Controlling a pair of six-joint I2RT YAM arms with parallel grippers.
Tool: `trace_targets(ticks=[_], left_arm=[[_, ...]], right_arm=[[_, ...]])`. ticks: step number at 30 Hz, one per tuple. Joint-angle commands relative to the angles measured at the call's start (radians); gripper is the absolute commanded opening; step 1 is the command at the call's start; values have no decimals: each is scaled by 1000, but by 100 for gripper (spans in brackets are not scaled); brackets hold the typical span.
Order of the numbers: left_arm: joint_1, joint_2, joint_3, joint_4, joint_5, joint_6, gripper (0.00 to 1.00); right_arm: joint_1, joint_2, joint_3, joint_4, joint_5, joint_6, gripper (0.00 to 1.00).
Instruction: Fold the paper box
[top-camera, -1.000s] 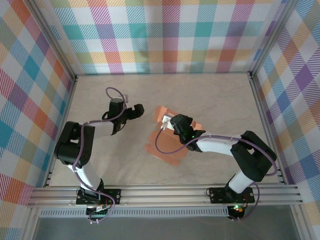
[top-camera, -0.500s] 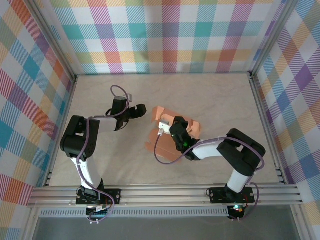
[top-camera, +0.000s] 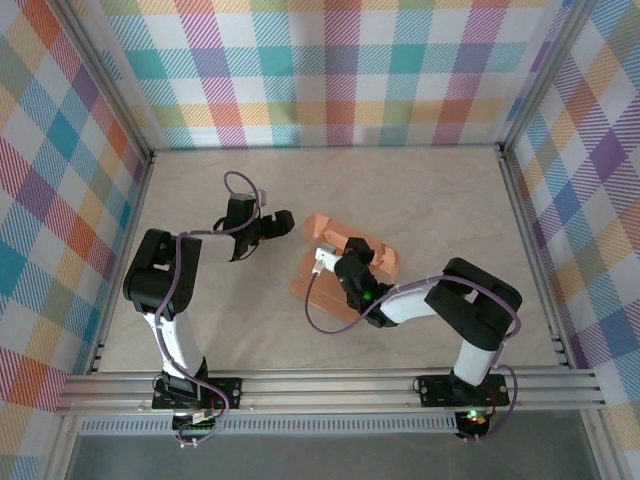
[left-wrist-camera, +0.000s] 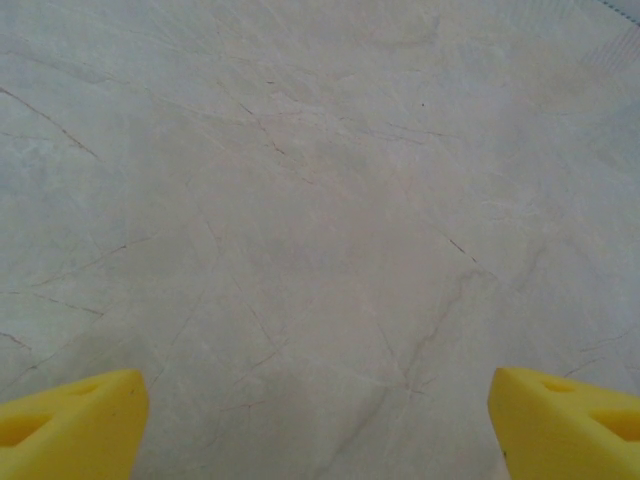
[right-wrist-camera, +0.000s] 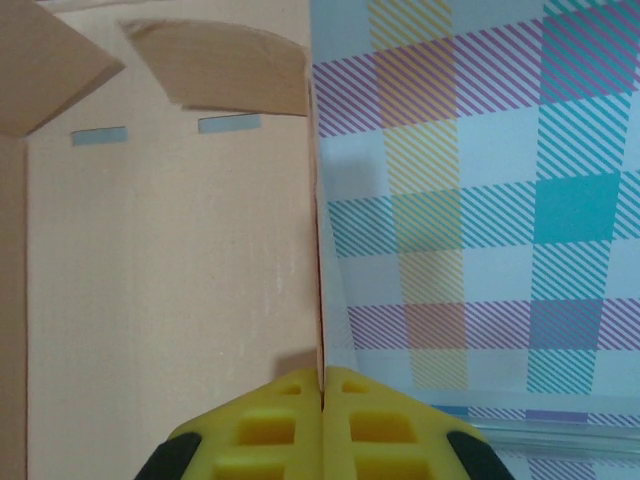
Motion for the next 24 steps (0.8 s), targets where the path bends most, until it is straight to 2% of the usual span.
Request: trace_targets(ticks=[1, 7, 18, 21, 24], left_arm=[[-2, -7, 19, -18, 1, 28, 88], [-2, -13, 13, -19, 2, 42, 89], [-19, 16, 17, 37, 93, 80, 85], [-41, 7, 7, 57, 118, 121, 84], [-54, -7, -27, 110, 168, 162, 84]], right_arm=[[28, 39, -34, 88, -16, -10, 0], [62, 34, -71, 120, -25, -24, 0], [77, 124, -113, 440, -31, -212, 0], [77, 98, -113, 407, -40, -183, 0], [75, 25, -113, 233, -65, -70, 0]])
